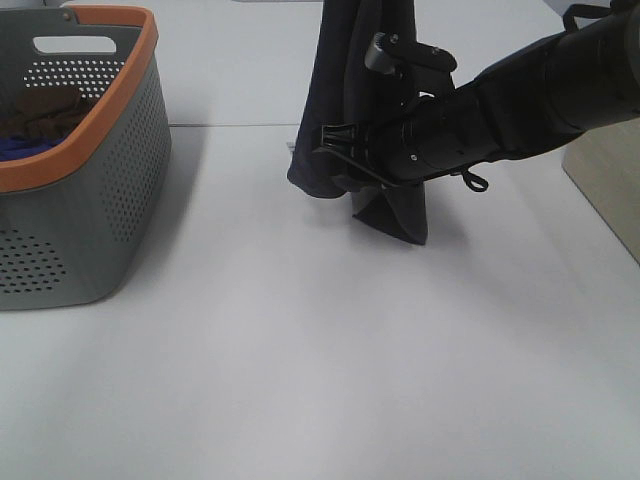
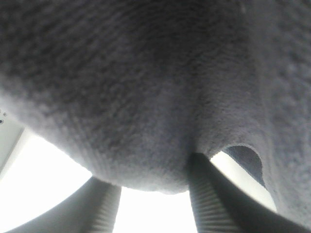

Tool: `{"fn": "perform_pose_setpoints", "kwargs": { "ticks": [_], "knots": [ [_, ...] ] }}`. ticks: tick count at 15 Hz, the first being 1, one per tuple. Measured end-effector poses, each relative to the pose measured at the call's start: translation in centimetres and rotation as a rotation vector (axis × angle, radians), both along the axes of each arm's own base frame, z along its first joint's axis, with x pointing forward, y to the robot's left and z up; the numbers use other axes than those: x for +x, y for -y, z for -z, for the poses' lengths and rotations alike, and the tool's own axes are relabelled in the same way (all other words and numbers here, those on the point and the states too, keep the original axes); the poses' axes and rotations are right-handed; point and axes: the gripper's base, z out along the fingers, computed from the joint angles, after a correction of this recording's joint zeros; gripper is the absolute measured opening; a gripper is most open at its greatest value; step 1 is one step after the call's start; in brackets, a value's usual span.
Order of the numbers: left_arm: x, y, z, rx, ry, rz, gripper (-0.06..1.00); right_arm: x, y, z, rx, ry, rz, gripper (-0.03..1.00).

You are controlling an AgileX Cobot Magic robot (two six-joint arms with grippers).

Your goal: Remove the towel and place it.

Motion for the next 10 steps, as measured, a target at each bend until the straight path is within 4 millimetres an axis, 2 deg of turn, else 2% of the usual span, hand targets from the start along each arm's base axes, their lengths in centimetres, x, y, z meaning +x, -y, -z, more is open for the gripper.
{"fn": "perform_pose_setpoints", "kwargs": {
  "ticks": [1,5,7,8,10],
  "knots": [
    [0.1,-0.1,0.0,0.019,0.015,-0.006,0.00,0.0,0.1,0.0,-0.004,0.004,0.006,0.29],
    [0.1,-0.2,0.0,0.033,0.021,-0.010,0.00,0.4,0.6,0.0,-0.043,0.036,0.055,0.24],
    [0.1,-0.2,0.0,0.033,0.021,-0.010,0.00,0.4,0.5,0.0,-0.051,0.040,0.039,0.03],
    [0.1,-0.2,0.0,0.034,0.021,-0.010,0.00,0.2,0.3,0.0,-0.048,0.033,0.003,0.00],
    [0.1,-0.3,0.2,0.061,0.016,-0.016,0.00,-0.6,-0.4,-0.5,-0.032,0.017,-0.126,0.00]
  ]
}}
